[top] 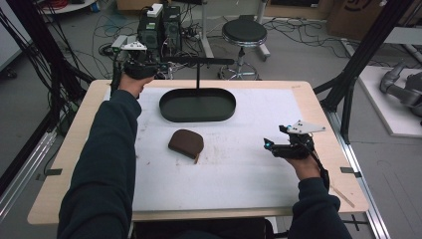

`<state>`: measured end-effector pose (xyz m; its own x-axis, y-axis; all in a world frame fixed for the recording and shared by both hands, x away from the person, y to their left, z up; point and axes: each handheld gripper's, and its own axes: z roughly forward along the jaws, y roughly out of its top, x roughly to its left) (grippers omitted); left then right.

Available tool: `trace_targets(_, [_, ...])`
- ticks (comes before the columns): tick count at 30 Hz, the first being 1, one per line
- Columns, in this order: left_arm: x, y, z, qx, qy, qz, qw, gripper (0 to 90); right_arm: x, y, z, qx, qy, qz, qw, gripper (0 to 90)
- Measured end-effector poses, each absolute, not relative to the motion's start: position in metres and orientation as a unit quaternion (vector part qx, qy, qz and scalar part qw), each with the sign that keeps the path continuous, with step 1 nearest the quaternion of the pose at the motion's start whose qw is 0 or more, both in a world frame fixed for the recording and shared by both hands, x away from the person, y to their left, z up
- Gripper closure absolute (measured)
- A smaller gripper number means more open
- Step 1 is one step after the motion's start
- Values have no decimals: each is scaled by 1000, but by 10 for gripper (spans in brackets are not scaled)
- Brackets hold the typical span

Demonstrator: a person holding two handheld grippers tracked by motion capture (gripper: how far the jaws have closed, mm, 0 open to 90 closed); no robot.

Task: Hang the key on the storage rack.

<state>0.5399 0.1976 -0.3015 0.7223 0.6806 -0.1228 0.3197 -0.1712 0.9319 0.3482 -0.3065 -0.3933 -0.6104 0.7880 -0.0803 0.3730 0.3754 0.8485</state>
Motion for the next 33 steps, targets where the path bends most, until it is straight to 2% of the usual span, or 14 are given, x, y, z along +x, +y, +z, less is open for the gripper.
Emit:
trace_targets(12, [550, 202, -313, 740, 363, 168, 540, 884, 348, -310, -396, 370, 792, 420, 244, 214])
trace_targets(21, [553, 197, -320, 740, 381, 193, 520, 861, 347, -308, -396, 370, 793, 419, 244, 214])
trace_targets(22, [551, 197, -325, 749, 397, 202, 490, 826, 348, -308, -396, 367, 794, 419, 244, 214])
trace_targets(26, [537, 205, -336, 740, 399, 212, 498, 730, 348, -307, -397, 366, 795, 419, 242, 214])
trace_targets(31, [509, 218, -348, 714, 399, 219, 532, 533, 349, -304, -398, 363, 798, 416, 241, 214])
trace_targets(33, [497, 224, -350, 707, 395, 219, 545, 498, 350, -302, -398, 362, 799, 417, 238, 214])
